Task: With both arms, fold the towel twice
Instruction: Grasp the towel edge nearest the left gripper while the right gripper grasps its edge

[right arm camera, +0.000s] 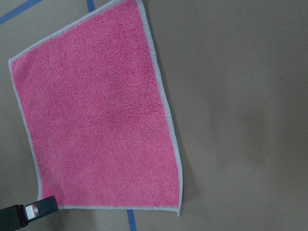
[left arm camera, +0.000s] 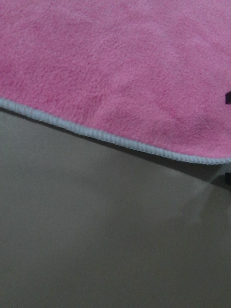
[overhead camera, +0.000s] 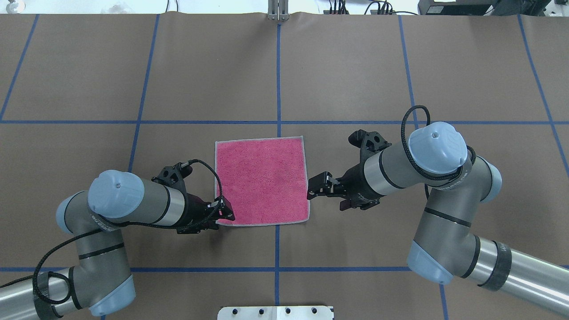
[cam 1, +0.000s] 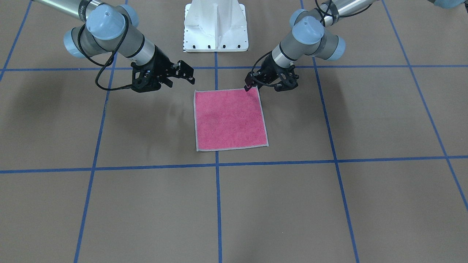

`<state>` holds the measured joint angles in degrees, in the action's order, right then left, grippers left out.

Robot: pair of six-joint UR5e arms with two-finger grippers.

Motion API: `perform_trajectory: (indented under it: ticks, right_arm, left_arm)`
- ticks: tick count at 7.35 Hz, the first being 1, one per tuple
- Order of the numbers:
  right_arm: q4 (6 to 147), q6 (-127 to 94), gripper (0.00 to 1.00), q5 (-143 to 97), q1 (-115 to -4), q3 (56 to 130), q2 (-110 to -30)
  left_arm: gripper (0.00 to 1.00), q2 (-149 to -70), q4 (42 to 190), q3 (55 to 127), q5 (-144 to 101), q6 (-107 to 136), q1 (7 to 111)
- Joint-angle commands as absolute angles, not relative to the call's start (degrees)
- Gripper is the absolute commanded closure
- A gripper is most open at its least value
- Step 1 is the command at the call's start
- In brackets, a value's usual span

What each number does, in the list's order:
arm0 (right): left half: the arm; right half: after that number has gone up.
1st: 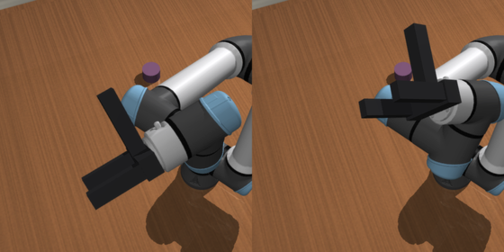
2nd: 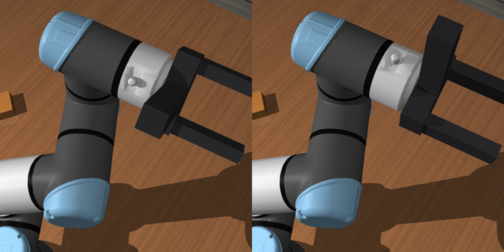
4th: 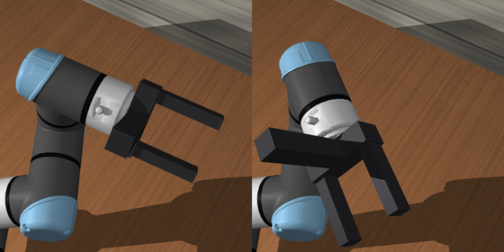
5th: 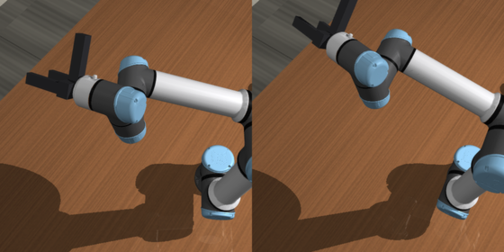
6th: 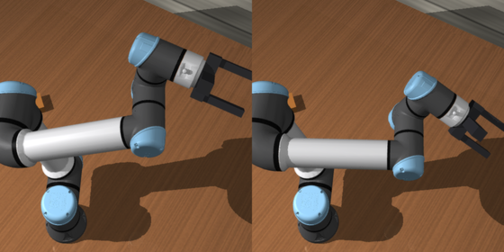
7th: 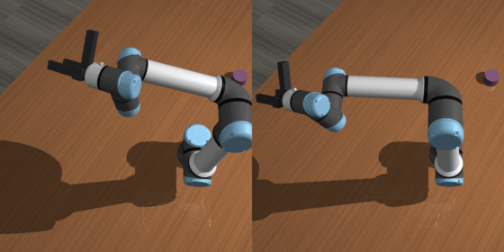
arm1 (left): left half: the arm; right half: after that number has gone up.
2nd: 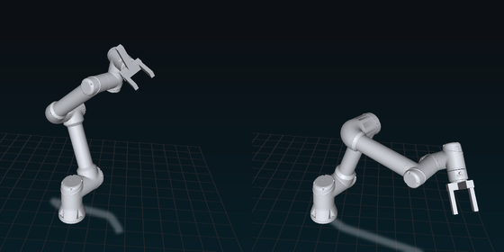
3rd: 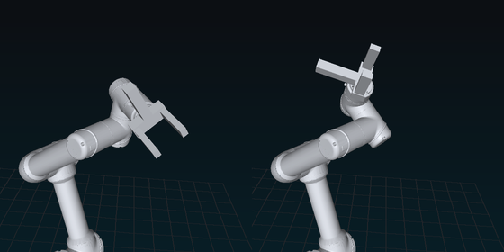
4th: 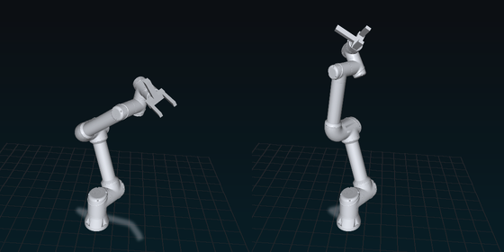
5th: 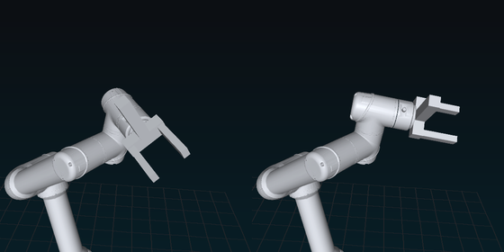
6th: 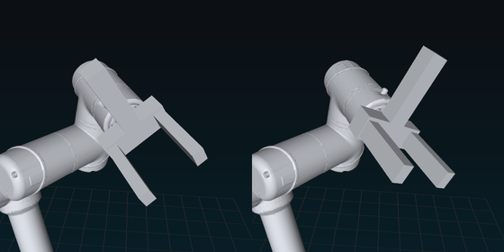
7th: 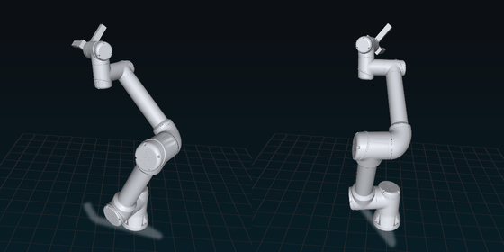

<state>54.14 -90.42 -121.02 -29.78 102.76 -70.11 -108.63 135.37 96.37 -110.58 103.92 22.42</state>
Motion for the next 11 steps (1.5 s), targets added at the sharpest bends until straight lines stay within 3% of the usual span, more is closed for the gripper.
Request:
perform_trajectory:
  ticks: [1, 2, 3, 4, 11]
  right_arm:
    - [54.1, -90.4, 0.04, -121.1, -29.8, 102.8, -70.0]
    - [54.1, -90.4, 0.04, -121.2, -29.8, 102.9, -70.0]
    - [54.1, -90.4, 0.03, -121.2, -29.8, 103.2, -70.0]
    - [54.1, -90.4, 0.03, -121.2, -29.8, 103.1, -70.0]
    - [54.3, -90.4, 0.03, -121.0, -29.4, 102.4, -69.0]
  left_arm:
    - [0.60, -108.5, 135.4, 96.4, -110.7, 104.0, 22.3]
    - [0.70, -108.3, 135.4, 96.6, -110.7, 104.0, 22.4]
    - [0.90, -108.3, 135.4, 96.7, -110.7, 104.0, 22.4]
    - [1.00, -108.1, 135.4, 96.9, -110.7, 104.0, 22.5]
    - [1.00, -108.6, 135.3, 97.3, -111.2, 104.4, 22.7]
